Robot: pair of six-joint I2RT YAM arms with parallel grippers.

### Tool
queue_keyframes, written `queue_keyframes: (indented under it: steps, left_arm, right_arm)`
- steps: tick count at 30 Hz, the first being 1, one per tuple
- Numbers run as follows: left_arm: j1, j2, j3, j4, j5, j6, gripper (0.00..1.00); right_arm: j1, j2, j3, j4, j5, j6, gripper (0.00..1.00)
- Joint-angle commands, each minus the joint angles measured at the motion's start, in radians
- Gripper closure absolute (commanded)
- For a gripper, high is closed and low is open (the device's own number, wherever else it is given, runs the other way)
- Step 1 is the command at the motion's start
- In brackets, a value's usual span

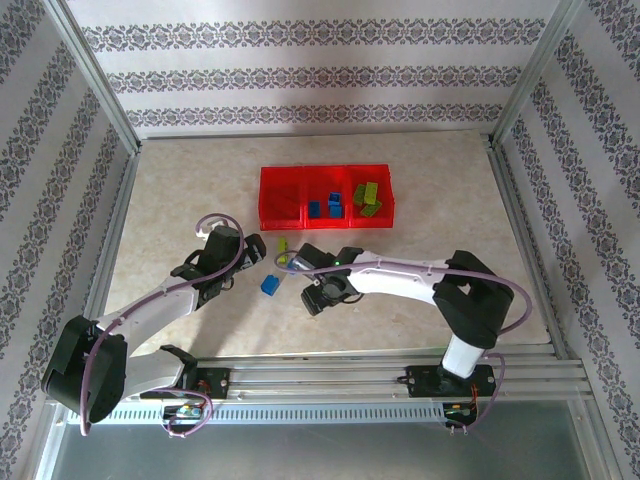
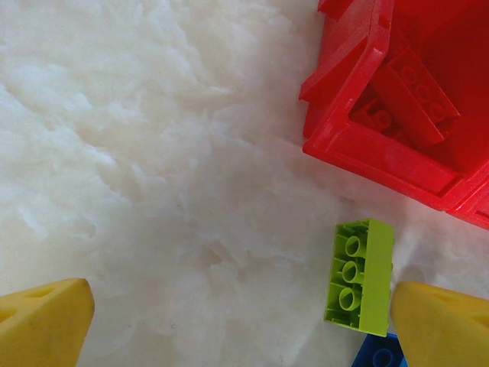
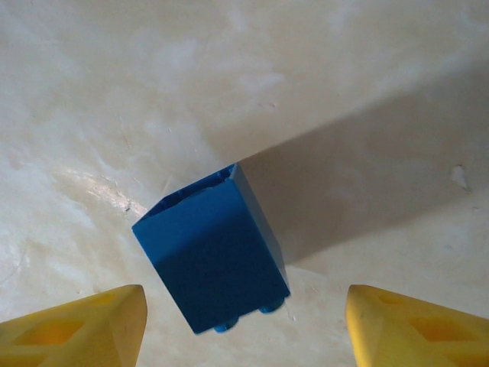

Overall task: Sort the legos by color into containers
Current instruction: Pick up the lego from the bottom-center of the table.

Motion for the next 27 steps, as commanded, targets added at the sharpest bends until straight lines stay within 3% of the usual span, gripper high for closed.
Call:
queue_keyframes:
  steps: [1, 18, 27]
  left_arm:
    - [0.017, -0.007, 0.017, 0.007, -0.018, 0.016, 0.01]
    - [0.019, -0.008, 0.012, 0.005, -0.017, 0.015, 0.00]
    - [0.024, -0.005, 0.008, 0.021, -0.013, 0.017, 0.00]
  right_arm:
    - [0.012, 0.034, 0.037, 0.000, -0.003, -0.029, 0.33]
    - [-0.017, 0.124, 0.104, -0.014, 0.007, 0.006, 0.63]
    - [-0.139, 0.044, 0.161, -0.013, 0.060, 0.010, 0.73]
